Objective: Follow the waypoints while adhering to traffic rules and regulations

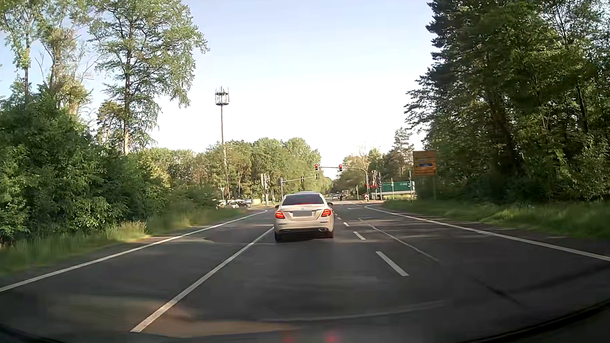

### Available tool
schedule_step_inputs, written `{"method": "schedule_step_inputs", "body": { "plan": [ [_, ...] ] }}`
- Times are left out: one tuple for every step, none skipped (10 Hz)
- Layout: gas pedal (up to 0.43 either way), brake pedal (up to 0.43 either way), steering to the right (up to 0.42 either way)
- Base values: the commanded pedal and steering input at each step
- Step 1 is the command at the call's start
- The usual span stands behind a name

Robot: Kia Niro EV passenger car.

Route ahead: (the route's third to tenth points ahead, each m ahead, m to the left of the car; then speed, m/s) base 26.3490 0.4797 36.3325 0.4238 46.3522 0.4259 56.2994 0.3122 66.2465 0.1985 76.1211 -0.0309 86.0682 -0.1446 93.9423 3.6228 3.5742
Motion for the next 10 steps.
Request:
{"method": "schedule_step_inputs", "body": {
  "plan": [
    [0.000, 0.000, 0.007],
    [0.000, 0.000, 0.008],
    [0.000, 0.000, 0.008],
    [0.000, 0.000, 0.008],
    [0.000, 0.000, 0.008],
    [0.000, 0.000, 0.007],
    [0.000, 0.000, 0.007],
    [0.000, 0.000, 0.005],
    [0.000, 0.000, 0.003],
    [0.000, 0.000, 0.000]
  ]
}}
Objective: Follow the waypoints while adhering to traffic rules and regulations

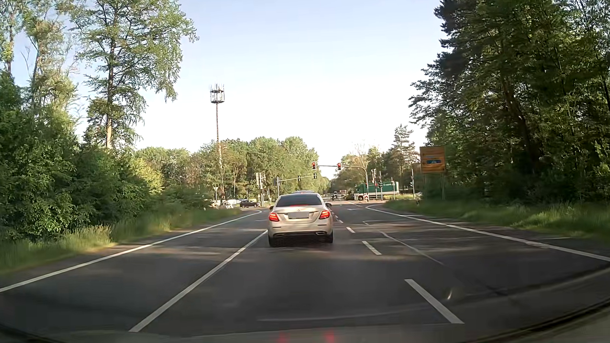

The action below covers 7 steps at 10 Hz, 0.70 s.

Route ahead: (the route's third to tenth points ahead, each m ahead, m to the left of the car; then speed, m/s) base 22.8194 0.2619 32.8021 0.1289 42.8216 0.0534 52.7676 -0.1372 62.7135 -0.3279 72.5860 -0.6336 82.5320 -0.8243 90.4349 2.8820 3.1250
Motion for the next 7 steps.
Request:
{"method": "schedule_step_inputs", "body": {
  "plan": [
    [0.000, 0.000, 0.000],
    [0.000, 0.000, 0.000],
    [0.000, 0.000, 0.000],
    [0.000, 0.000, 0.000],
    [0.000, 0.006, 0.000],
    [0.000, 0.000, 0.000],
    [0.000, 0.000, 0.000]
  ]
}}
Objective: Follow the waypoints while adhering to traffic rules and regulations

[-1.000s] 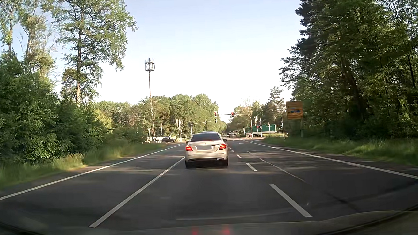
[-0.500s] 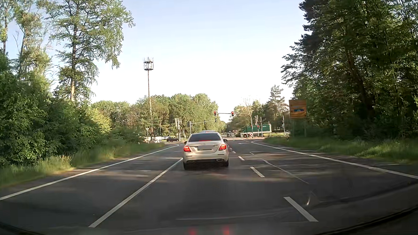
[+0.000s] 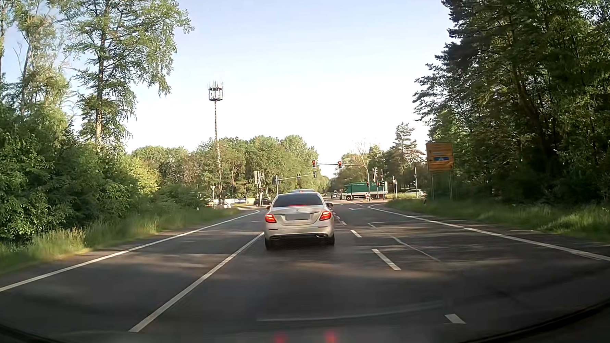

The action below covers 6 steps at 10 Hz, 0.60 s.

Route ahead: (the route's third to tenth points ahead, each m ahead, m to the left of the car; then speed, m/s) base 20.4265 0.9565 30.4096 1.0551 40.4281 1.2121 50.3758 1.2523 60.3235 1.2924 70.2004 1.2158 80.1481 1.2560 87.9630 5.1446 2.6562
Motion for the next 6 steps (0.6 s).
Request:
{"method": "schedule_step_inputs", "body": {
  "plan": [
    [0.000, 0.000, 0.000],
    [0.000, 0.000, 0.000],
    [0.000, 0.000, 0.000],
    [0.000, 0.000, 0.000],
    [0.000, 0.000, 0.000],
    [0.000, 0.006, 0.000]
  ]
}}
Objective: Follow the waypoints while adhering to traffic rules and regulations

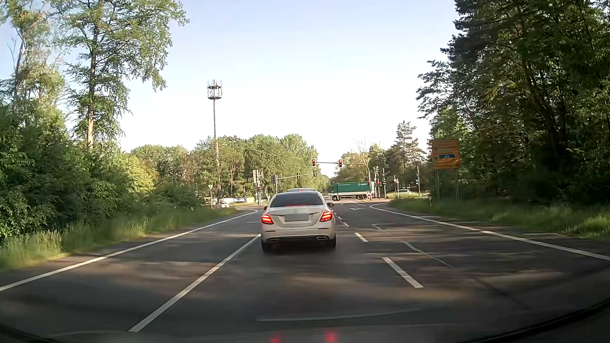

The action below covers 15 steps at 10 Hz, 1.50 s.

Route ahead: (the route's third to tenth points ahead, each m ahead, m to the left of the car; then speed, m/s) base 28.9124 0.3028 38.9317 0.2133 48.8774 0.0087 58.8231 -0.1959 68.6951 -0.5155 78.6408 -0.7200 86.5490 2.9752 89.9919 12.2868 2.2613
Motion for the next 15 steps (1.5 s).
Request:
{"method": "schedule_step_inputs", "body": {
  "plan": [
    [0.000, 0.000, 0.000],
    [0.000, 0.000, 0.000],
    [0.000, 0.000, 0.000],
    [0.000, 0.000, 0.000],
    [0.000, 0.000, 0.000],
    [0.000, 0.000, 0.000],
    [0.000, 0.000, 0.000],
    [0.000, 0.000, 0.000],
    [0.000, 0.000, 0.000],
    [0.000, 0.000, 0.000],
    [0.000, 0.000, 0.000],
    [0.000, 0.000, 0.000],
    [0.000, 0.000, 0.000],
    [0.000, 0.000, 0.000],
    [0.000, 0.000, 0.000]
  ]
}}
